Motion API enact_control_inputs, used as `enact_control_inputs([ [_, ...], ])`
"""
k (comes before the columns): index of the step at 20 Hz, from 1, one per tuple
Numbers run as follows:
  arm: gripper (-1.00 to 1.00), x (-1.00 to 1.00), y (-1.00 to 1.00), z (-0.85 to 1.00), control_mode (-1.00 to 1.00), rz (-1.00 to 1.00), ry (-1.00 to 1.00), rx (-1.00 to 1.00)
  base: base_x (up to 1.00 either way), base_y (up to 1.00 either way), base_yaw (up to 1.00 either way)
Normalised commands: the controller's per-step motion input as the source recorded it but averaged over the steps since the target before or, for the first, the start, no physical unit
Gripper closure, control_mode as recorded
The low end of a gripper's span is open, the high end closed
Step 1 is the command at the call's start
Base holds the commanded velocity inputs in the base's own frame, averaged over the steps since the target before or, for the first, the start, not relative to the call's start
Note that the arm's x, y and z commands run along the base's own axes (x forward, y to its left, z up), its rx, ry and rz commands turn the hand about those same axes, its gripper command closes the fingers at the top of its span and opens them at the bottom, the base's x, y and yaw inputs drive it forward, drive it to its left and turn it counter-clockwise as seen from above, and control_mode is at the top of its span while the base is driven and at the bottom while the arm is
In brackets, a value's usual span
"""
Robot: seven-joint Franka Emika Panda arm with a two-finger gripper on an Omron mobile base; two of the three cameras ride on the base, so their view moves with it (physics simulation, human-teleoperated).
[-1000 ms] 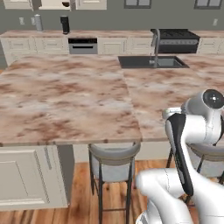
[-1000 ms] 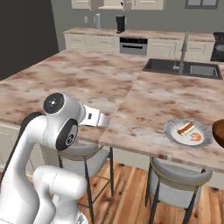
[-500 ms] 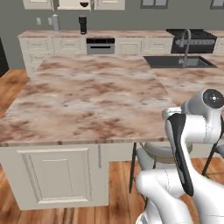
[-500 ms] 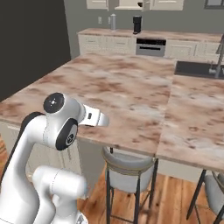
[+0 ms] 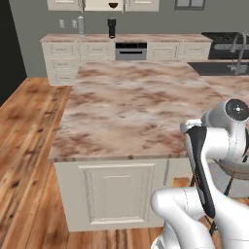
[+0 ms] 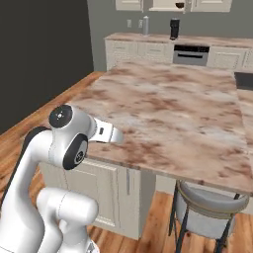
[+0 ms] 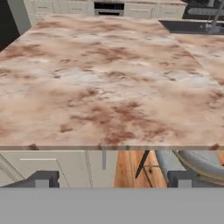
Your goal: Take the smaller bowl and place it next to the appetizer plate on the dining counter , and place the larger bowl next to the plate with cooked food.
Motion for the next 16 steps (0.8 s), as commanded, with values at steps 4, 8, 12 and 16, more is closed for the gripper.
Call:
enact_control_inputs([
  [4,-1.0,0.0,0.0,0.0,1.0,0.0,0.0,0.0,0.46,1.0,0.0],
  [8,-1.0,0.0,0.0,0.0,1.0,0.0,0.0,0.0,0.5,1.0,0.0],
  [12,-1.0,0.0,0.0,0.0,1.0,0.0,0.0,0.0,0.61,1.0,0.0],
  [16,-1.0,0.0,0.0,0.0,1.0,0.0,0.0,0.0,0.63,1.0,0.0],
])
